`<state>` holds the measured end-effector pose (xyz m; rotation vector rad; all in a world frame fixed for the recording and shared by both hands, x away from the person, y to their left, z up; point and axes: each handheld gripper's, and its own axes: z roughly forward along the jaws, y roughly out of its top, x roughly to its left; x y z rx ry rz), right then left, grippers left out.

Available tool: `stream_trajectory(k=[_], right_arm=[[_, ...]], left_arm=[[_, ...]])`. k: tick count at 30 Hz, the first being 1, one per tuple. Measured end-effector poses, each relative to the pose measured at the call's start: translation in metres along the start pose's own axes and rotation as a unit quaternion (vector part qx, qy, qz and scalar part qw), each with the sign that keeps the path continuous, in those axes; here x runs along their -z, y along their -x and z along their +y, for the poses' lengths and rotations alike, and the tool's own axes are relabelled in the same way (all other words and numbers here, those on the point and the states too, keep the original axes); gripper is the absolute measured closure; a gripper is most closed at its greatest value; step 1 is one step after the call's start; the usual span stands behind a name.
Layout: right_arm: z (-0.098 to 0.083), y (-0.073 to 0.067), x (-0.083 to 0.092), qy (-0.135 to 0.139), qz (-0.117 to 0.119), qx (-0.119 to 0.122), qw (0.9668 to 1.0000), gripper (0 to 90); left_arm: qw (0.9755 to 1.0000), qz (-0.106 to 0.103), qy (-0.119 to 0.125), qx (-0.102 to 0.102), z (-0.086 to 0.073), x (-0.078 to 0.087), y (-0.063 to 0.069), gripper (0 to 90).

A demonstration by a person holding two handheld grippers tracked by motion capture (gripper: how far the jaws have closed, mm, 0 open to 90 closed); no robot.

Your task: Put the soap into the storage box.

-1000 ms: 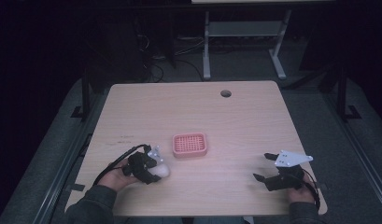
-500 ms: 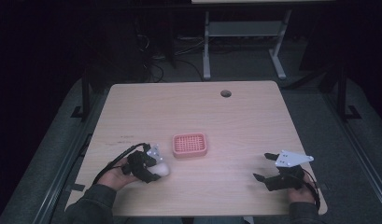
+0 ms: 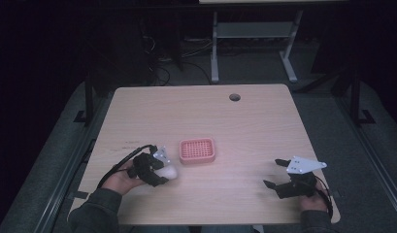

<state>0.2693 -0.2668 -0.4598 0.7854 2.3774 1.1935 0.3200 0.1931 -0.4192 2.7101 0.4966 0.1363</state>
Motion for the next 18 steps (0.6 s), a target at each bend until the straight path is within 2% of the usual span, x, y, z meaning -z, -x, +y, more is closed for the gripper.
stream_trajectory(k=[10, 18], right_arm=[[0.0, 0.0, 0.0, 0.003, 0.002, -0.004, 1.0, 13.7], [0.0, 0.0, 0.001, 0.006, 0.001, -0.004, 1.0, 13.8]], left_arm=[[1.0, 0.001, 0.0, -0.005, 0.007, 0.003, -0.004, 49.3], [1.0, -0.002, 0.002, 0.0, 0.012, 0.003, -0.007, 49.4]])
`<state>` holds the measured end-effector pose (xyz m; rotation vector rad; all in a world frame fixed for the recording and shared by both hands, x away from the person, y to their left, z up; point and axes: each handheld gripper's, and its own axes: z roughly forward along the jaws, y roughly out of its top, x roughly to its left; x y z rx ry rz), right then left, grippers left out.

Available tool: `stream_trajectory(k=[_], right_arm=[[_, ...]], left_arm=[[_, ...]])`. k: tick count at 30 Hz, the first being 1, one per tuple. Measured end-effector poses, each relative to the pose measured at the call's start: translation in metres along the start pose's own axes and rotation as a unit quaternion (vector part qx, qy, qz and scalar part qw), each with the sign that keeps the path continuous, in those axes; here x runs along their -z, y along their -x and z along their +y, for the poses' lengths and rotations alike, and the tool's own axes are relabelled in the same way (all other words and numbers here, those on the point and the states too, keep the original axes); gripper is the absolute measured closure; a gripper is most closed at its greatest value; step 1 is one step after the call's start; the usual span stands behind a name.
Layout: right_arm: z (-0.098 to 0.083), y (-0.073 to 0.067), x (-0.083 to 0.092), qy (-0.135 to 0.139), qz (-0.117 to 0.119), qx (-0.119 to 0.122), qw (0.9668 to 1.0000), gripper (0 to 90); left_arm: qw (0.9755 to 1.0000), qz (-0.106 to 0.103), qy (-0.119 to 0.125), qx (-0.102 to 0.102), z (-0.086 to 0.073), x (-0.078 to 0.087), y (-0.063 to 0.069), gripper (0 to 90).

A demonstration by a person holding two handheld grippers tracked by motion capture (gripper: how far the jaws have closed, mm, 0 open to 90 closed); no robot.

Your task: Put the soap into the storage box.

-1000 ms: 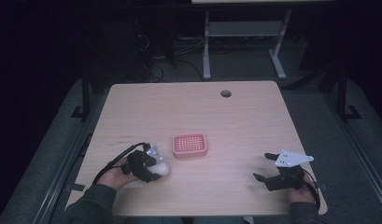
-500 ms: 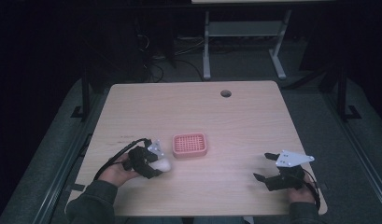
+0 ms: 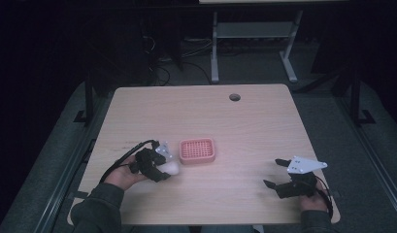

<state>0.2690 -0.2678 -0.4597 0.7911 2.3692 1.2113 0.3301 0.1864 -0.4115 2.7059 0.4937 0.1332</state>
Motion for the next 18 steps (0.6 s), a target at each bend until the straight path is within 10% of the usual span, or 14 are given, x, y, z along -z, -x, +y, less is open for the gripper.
stream_trajectory(k=[18], right_arm=[[-0.0007, -0.0004, 0.0009, 0.003, 0.001, -0.006, 1.0, 13.8]], left_arm=[[1.0, -0.006, -0.001, -0.003, 0.0091, -0.0011, -0.0049, 49.4]])
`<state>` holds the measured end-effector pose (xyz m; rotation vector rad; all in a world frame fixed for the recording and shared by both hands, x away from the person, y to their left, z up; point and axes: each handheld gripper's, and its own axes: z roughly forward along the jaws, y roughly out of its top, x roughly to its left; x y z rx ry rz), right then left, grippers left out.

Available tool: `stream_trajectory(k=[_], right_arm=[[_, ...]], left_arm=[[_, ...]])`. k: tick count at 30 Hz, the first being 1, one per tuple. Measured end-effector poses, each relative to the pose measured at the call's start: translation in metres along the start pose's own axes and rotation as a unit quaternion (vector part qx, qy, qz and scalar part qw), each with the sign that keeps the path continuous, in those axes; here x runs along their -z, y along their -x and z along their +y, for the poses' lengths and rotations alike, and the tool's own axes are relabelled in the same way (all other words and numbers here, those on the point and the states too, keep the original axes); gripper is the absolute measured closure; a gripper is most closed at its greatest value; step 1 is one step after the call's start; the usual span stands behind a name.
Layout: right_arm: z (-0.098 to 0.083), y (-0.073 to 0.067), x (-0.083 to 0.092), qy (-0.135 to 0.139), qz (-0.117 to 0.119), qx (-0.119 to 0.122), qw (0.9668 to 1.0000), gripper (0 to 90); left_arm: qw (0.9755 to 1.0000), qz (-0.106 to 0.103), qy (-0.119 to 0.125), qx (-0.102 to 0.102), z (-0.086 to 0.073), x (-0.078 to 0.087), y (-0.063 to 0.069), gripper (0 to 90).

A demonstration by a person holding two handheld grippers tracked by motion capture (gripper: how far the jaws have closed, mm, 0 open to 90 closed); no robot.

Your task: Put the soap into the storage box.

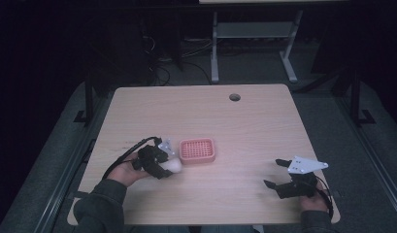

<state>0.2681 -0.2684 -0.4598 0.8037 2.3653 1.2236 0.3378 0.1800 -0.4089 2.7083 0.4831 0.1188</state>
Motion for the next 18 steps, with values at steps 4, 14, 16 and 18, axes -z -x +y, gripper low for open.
stream_trajectory(k=[4, 14, 16, 18], right_arm=[[0.0, 0.0, 0.0, 0.001, 0.0, 0.0, 1.0, 13.8], [0.0, 0.0, 0.001, 0.003, 0.0, -0.001, 1.0, 13.7], [0.0, 0.0, 0.001, 0.003, 0.0, -0.001, 1.0, 13.7], [0.0, 0.0, 0.001, 0.003, 0.0, -0.001, 1.0, 13.8]], left_arm=[[1.0, 0.0, 0.0, -0.002, 0.002, 0.001, 0.0, 49.4], [1.0, 0.001, 0.001, -0.009, 0.011, 0.004, -0.003, 49.4], [1.0, 0.001, 0.001, -0.009, 0.012, 0.003, -0.003, 49.4], [1.0, 0.0, -0.003, -0.009, 0.012, 0.003, -0.004, 49.4]])
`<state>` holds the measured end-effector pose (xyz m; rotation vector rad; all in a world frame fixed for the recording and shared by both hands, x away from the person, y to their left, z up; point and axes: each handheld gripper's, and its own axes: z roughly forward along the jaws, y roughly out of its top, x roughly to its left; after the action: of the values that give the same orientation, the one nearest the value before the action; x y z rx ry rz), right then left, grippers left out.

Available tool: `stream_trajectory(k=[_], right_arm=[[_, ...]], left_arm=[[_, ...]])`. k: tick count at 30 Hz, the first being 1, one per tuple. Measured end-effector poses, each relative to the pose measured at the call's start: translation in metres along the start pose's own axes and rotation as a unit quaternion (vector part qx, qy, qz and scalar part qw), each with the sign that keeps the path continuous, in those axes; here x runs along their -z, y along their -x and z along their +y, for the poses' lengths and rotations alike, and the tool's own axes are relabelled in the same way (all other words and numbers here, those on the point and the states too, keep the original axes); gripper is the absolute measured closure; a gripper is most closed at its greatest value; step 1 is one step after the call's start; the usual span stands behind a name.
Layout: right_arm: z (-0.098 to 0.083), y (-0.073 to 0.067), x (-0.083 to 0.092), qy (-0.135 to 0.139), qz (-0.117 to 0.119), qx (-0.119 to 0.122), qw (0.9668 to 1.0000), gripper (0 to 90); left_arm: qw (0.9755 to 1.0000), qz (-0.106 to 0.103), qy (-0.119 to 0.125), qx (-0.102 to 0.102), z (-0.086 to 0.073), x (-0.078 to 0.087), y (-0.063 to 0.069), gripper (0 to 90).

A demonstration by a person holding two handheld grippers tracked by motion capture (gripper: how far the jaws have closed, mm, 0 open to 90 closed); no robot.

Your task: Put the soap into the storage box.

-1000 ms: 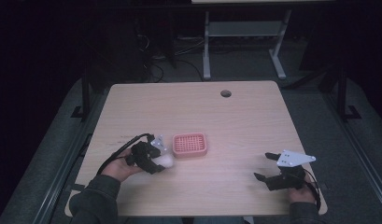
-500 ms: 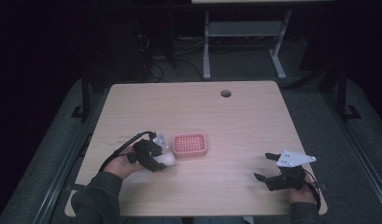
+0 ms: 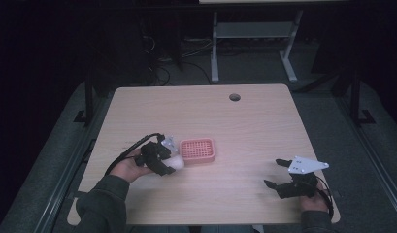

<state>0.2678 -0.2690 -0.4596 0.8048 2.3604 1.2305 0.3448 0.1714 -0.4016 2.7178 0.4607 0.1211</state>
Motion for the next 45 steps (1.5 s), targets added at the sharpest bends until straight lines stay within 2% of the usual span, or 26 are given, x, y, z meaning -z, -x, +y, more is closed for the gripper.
stream_trajectory(k=[25, 45], right_arm=[[0.0, 0.001, 0.001, 0.003, 0.001, 0.0, 1.0, 13.8], [-0.001, 0.001, 0.002, 0.008, 0.002, -0.008, 0.9999, 13.7]], left_arm=[[0.9999, -0.005, -0.007, -0.01, 0.017, -0.003, -0.005, 49.4], [0.9995, -0.007, -0.012, -0.03, 0.043, -0.005, -0.01, 49.3]])
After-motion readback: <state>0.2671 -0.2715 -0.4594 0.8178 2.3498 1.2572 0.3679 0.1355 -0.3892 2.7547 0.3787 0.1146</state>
